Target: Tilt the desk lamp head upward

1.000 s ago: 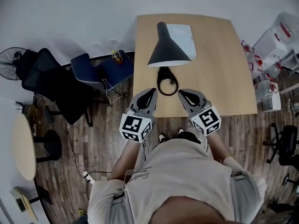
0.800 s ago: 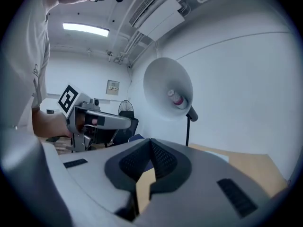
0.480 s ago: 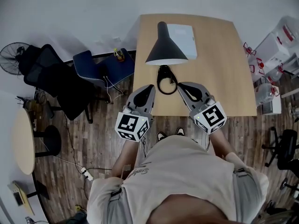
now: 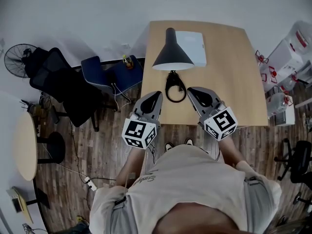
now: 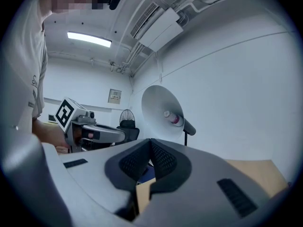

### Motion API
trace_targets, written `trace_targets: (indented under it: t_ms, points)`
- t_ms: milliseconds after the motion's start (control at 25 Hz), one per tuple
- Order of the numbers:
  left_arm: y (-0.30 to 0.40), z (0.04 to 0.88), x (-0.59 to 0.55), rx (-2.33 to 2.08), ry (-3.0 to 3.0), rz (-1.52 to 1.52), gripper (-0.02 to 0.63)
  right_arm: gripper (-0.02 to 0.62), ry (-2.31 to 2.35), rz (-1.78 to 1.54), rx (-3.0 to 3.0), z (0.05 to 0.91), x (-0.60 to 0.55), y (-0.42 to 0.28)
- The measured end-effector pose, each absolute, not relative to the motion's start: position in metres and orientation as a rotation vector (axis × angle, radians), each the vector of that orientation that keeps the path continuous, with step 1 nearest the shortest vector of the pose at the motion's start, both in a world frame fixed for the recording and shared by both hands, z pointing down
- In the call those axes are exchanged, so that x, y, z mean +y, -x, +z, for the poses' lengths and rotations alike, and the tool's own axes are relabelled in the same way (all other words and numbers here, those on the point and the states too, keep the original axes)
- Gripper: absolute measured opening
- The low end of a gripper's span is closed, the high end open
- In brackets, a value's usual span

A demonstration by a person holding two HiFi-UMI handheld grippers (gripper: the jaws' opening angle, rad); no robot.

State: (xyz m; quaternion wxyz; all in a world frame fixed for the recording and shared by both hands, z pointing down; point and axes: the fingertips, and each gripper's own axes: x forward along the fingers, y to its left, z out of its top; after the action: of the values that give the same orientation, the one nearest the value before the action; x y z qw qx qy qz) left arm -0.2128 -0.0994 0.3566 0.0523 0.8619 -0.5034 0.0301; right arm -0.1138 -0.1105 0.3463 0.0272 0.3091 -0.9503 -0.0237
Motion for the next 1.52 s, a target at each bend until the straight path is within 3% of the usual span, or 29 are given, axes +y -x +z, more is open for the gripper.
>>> trace_targets:
  t_ms: [1520]
  points:
    - [0.196,0.349,-0.129,-1.521,-2.633,0.043,0.015,-0.005,-0.951,-0.003,-2.984,0.34,-0.137,0.099]
